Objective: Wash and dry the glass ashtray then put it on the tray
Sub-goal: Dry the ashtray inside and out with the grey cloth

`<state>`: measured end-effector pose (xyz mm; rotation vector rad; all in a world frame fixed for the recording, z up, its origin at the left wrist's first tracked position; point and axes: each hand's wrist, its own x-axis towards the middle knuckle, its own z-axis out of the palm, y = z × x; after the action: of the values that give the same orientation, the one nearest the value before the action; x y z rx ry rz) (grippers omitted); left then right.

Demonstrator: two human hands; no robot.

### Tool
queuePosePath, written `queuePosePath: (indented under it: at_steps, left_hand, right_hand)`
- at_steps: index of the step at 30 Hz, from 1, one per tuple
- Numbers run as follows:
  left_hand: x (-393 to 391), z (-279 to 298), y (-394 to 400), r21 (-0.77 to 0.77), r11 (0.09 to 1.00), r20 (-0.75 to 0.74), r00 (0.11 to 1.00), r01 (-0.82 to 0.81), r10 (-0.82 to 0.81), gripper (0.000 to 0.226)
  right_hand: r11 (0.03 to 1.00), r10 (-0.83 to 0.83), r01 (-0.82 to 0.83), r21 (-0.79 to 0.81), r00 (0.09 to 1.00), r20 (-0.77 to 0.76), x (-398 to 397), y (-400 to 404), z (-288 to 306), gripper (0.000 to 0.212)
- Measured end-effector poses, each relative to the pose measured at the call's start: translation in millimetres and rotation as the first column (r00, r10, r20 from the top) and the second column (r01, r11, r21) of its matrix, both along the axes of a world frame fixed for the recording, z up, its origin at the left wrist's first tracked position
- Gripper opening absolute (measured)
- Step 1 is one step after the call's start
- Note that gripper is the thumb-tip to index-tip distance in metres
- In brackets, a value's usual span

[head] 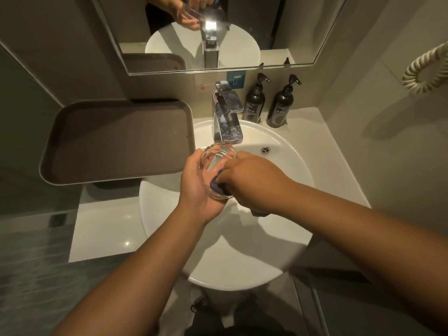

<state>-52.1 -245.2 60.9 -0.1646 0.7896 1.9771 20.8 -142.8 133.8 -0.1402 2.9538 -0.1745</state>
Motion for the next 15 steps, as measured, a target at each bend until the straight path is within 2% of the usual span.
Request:
queuePosePath:
  at_steps: [2, 3, 6, 9, 10, 11, 15]
  left_hand:
    - [1.7, 1.4, -0.8, 0.015, 1.000, -0.002, 1.000, 0.018, -0.018, 0.047]
    - [2.0, 1.8, -1.6, 0.016, 1.000, 0.008, 1.000, 0.022, -0.022, 0.049]
    - [-0.8, 1.5, -5.3, 0.060, 0.998, 0.092, 0.996, -0.012, 0.007, 0.063]
    - [-2.2, 3.3, -7.4, 0.073, 0.996, 0.114, 0.993, -0.043, 0.035, 0.063]
    - [-2.0, 4.4, -7.3, 0.061, 0.998, 0.100, 0.995, -0.035, 0.029, 0.064]
    - [-1.8, 4.7, -6.4, 0.042, 0.999, 0.087, 0.996, -0.025, 0.022, 0.066]
    - [2.6, 7.4, -0.4, -0.064, 0.998, 0.052, 0.999, -0.006, 0.010, 0.080]
  right_hand:
    - [0.965, -0.088, 0.075, -0.252, 0.995, -0.042, 3.7, 6.4, -5.9, 0.022]
    - [0.891, -0.171, 0.152, -0.428, 0.985, -0.007, 5.7, 11.5, -5.1, 0.022]
    - [0.496, -0.451, 0.282, -0.821, 0.892, 0.034, 16.4, 33.1, 3.7, 0.027]
    - [0.084, -0.668, 0.300, -0.950, 0.725, 0.170, 21.3, 58.2, 2.3, 0.025]
    - [0.008, -0.698, 0.327, -0.945, 0.678, 0.228, 20.9, 63.0, -0.2, 0.024]
    - [-0.011, -0.725, 0.364, -0.931, 0.639, 0.259, 19.5, 65.4, -2.8, 0.024]
    - [0.033, -0.797, 0.477, -0.878, 0.542, 0.264, 6.4, 53.1, -13.6, 0.025]
